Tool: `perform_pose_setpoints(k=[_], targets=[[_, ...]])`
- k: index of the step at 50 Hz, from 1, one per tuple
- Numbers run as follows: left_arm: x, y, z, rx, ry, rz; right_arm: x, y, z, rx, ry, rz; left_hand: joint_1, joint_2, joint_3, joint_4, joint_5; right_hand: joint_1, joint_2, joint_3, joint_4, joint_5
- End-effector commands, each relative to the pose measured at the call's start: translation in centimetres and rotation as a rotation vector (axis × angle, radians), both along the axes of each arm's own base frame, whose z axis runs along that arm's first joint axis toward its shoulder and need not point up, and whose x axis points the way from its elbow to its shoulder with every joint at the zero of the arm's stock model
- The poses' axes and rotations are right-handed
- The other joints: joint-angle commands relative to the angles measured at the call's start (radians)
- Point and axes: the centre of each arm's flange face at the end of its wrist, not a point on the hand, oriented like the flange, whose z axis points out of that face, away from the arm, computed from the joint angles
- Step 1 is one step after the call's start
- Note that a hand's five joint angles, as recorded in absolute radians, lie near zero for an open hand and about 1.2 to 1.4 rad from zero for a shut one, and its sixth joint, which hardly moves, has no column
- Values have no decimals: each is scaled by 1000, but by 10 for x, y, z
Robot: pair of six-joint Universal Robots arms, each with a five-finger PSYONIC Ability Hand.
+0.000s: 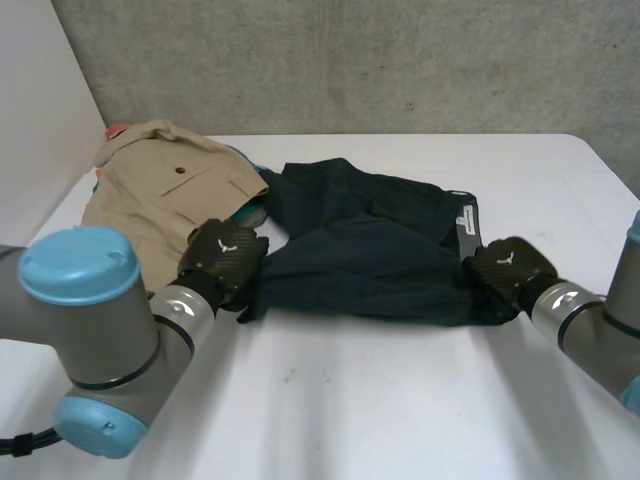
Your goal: Fold the laundry.
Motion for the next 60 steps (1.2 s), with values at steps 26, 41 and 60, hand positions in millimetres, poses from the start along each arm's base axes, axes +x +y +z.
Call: perform_pose_setpoints(k=[26, 41, 60], targets=[[-7, 10, 101, 63, 105, -60, -5, 31, 150, 26, -103, -49, 297, 208, 208, 198, 254, 102, -99, -112, -112, -57], [-15, -6, 48, 184, 44, -50, -7, 34, 106, 313, -66, -73, 297, 208, 208, 198, 254, -521, -722, -735, -735, -680], [-14, -9, 44, 186, 40, -42, -4, 43, 77, 435, -39, -62, 297, 208, 208, 198, 254, -685, -887, -899, -899, -845]])
